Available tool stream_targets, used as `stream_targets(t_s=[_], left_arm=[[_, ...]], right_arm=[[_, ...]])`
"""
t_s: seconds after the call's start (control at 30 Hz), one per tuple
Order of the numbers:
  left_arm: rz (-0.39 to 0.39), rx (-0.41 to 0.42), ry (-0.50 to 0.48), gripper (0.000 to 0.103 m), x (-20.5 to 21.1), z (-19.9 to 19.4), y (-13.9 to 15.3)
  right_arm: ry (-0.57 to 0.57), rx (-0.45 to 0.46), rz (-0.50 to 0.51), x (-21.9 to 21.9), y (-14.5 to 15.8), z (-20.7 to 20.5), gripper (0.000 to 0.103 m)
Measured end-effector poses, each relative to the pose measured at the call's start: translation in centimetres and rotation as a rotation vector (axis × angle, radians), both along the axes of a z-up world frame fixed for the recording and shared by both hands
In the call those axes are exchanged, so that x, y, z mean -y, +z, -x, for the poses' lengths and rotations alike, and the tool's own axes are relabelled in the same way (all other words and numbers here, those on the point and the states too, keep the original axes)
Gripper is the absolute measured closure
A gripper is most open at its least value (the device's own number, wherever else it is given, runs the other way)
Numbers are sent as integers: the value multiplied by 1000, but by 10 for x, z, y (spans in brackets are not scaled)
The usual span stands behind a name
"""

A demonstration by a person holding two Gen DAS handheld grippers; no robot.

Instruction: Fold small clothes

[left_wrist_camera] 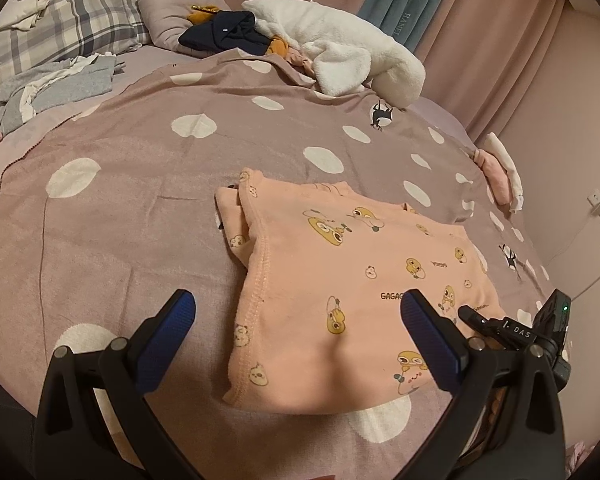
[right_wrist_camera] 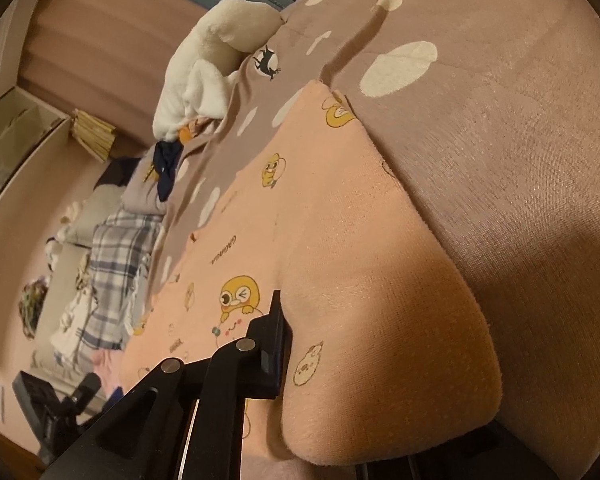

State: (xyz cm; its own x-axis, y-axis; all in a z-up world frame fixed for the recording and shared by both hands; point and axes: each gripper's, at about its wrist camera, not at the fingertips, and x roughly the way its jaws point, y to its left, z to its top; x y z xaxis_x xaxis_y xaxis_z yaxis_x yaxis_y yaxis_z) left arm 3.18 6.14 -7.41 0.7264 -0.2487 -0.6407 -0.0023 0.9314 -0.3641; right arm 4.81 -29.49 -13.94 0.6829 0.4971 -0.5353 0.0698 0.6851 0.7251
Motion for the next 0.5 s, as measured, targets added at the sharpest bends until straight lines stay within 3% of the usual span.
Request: stream_targets(t_s=[0.2,0.5], left_arm=[[-32,7,1,0,0,0,-1],[-1,8,24,0,-22,7,0]], right_arm=[[6,31,149,-16,25,1,95],[78,125,193,-55,65,-10,95]])
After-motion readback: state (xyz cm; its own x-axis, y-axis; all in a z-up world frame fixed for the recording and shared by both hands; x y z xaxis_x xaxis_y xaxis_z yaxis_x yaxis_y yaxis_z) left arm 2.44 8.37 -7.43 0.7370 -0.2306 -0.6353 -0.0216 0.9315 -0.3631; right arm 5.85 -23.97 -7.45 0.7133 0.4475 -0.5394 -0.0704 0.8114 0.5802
